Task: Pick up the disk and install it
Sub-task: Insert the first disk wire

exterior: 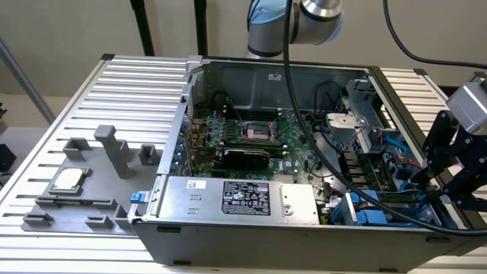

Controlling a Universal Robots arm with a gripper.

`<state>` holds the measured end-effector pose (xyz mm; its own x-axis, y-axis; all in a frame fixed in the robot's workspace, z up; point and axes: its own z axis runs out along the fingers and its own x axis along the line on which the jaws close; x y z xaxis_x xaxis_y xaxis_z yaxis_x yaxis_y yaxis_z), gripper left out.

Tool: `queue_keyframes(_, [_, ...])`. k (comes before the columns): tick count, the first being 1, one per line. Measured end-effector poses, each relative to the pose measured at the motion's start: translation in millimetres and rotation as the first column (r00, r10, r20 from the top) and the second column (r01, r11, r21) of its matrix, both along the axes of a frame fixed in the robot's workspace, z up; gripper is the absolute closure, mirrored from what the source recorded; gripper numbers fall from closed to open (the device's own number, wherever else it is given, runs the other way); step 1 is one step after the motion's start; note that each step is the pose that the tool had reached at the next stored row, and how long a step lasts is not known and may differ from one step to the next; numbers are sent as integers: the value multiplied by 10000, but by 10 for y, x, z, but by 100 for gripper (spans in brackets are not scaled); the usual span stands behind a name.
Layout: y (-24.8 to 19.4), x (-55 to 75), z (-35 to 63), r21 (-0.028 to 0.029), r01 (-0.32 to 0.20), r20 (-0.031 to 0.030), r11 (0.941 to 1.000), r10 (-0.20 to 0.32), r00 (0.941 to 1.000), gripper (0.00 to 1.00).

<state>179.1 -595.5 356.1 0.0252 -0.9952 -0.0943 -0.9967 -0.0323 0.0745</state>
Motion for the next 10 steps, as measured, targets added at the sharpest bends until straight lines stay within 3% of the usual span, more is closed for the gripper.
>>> queue_keyframes(3, [-3,0,-1,2,-22,-51,10000,22,10000,64])
queue_keyframes(5, [-7,4,-1,2,-42,-87,10000,42,10000,77])
queue_keyframes(10, [-24,16,0,2,-100,-174,10000,100,9998,77])
